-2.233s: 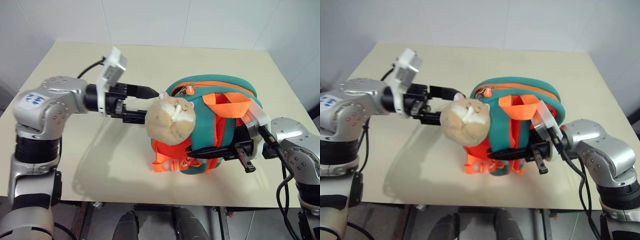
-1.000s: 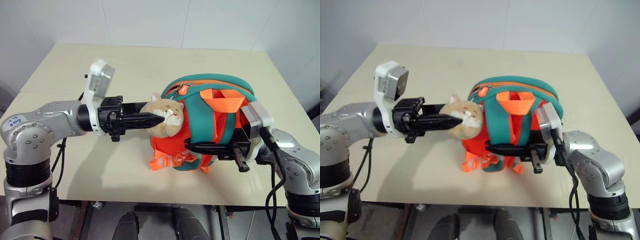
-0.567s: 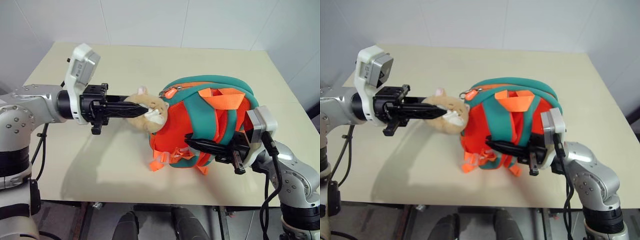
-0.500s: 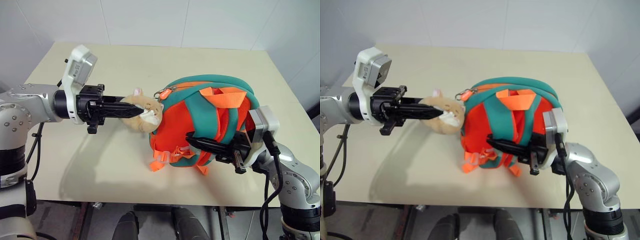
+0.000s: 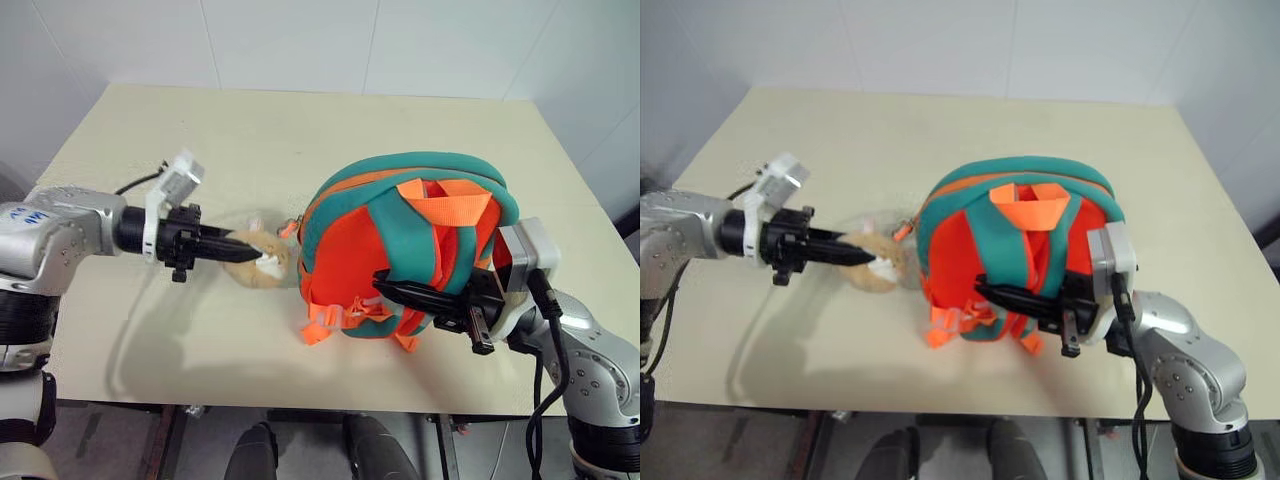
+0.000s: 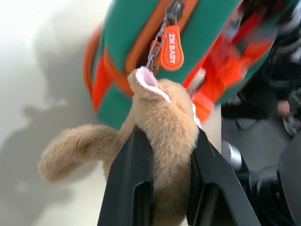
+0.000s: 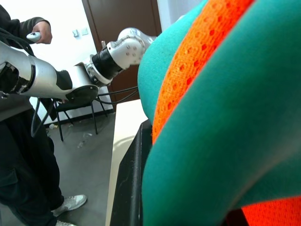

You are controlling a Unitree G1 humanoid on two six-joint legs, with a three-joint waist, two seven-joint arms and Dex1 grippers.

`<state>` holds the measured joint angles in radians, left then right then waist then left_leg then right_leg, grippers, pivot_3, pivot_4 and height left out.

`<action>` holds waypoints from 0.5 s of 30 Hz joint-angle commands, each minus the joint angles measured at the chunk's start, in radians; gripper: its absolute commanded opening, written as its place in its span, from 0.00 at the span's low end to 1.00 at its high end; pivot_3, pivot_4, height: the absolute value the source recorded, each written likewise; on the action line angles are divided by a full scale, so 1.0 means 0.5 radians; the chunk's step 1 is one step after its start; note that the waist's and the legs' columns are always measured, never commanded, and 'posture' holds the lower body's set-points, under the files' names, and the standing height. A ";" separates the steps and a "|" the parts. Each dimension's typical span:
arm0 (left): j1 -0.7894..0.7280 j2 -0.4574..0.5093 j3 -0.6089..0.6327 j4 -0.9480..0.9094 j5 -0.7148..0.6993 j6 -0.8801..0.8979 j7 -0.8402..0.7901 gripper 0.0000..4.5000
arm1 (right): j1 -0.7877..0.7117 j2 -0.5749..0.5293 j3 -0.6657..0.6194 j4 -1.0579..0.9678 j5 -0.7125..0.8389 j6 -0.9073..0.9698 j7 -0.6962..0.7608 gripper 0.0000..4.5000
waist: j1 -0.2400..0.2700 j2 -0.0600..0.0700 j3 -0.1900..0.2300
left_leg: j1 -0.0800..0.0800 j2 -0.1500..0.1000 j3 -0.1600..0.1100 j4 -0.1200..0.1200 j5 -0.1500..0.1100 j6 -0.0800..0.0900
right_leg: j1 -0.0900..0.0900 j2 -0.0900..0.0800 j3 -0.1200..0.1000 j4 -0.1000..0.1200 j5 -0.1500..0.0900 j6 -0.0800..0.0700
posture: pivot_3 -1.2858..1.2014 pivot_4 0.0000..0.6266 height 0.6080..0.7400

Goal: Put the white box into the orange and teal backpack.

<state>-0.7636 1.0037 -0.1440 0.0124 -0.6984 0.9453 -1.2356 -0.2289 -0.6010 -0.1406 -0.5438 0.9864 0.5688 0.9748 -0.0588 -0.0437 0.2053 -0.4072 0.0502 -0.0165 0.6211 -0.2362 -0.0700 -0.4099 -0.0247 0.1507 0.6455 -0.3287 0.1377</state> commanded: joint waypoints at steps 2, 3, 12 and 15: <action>0.027 -0.070 -0.106 0.046 0.156 -0.091 -0.069 0.09 | 0.000 -0.081 -0.067 -0.057 -0.002 -0.010 -0.025 0.00 | 0.006 0.000 0.000 | 0.000 0.000 0.000 0.000 0.000 0.000 | 0.000 0.000 0.000 0.000 0.000 0.000 | 0.52 0.24 1.00; 0.036 -0.090 -0.127 0.059 0.185 -0.114 -0.080 0.09 | -0.002 -0.095 -0.063 -0.050 -0.012 -0.008 -0.031 0.00 | 0.006 0.000 0.000 | 0.000 0.000 0.000 0.001 0.000 0.000 | 0.000 0.000 0.000 0.000 0.000 0.000 | 0.52 0.24 1.00; 0.064 -0.197 -0.043 0.109 0.261 -0.193 -0.080 0.09 | -0.026 -0.324 -0.041 -0.025 -0.064 0.118 -0.009 0.00 | 0.005 0.000 0.000 | 0.000 0.000 0.000 0.001 0.000 0.000 | 0.000 0.000 0.000 0.001 0.000 0.000 | 0.52 0.24 1.00; 0.079 -0.204 -0.002 0.115 0.268 -0.220 -0.076 0.09 | -0.042 -0.386 -0.041 0.008 -0.090 0.119 0.034 0.21 | 0.005 0.000 0.000 | 0.000 0.000 0.000 0.002 0.000 0.000 | 0.000 0.000 0.000 0.001 0.000 0.001 | 0.52 0.24 1.00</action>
<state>-0.7315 0.9031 -0.1810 0.0721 -0.5719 0.8530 -1.2719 -0.2338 -0.7768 -0.1358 -0.5373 0.9422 0.6335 0.9733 -0.0562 -0.0437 0.2053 -0.4073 0.0502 -0.0166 0.6221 -0.2362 -0.0698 -0.4097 -0.0248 0.1509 0.6461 -0.3285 0.1381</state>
